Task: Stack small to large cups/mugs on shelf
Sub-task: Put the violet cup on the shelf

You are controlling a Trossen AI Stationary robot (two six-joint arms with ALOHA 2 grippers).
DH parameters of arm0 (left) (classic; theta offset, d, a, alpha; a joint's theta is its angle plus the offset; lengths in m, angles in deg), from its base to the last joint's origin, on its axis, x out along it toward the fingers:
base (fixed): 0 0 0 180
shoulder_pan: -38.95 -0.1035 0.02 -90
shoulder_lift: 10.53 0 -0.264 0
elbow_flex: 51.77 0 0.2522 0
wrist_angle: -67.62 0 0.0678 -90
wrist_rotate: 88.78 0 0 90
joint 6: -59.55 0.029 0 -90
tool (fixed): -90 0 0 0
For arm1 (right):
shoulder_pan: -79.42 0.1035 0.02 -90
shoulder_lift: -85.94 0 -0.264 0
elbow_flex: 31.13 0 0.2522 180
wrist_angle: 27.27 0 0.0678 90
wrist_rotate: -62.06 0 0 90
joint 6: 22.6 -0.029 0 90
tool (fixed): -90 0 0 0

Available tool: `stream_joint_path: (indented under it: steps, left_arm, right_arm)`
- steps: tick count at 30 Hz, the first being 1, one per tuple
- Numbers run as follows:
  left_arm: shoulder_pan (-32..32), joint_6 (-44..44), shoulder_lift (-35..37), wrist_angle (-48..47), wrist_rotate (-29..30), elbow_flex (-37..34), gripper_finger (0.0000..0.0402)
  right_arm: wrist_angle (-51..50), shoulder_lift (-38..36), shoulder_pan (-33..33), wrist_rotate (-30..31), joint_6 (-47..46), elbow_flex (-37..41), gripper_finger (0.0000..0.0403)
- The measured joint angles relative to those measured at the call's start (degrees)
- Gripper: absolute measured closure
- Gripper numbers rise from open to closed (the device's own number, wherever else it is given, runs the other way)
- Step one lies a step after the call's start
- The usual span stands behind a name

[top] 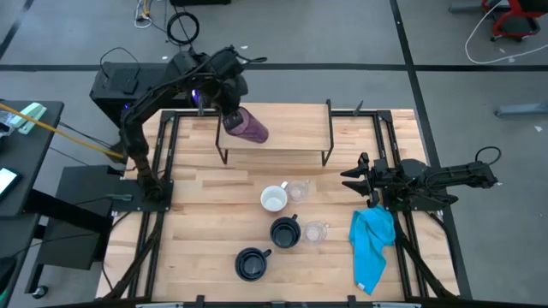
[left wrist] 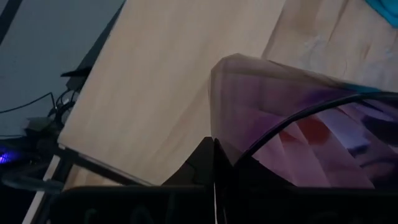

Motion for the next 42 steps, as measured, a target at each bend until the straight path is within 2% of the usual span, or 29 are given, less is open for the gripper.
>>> stream_joint_path:
  steps: [7, 13, 27, 42]
  left_arm:
    - [-2.6, 0.1, 3.6, 0.0, 1.5, -8.5, 0.039]
    - [-3.0, 0.2, 4.3, 0.4, 2.7, -12.9, 0.039]
    - [-2.9, 0.2, 4.4, 0.0, 6.1, -7.9, 0.039]
    - [-3.0, 0.2, 4.4, 0.0, 5.8, -9.4, 0.0389]
  right_arm:
    - [0.0, 0.0, 0.0, 0.0, 0.0, 0.0, 0.0243]
    - [0.0, 0.0, 0.0, 0.0, 0.0, 0.0, 0.0243]
    - [0.0, 0.0, 0.0, 0.0, 0.0, 0.0, 0.0243]
    - [0.0, 0.0, 0.0, 0.0, 0.0, 0.0, 0.0243]
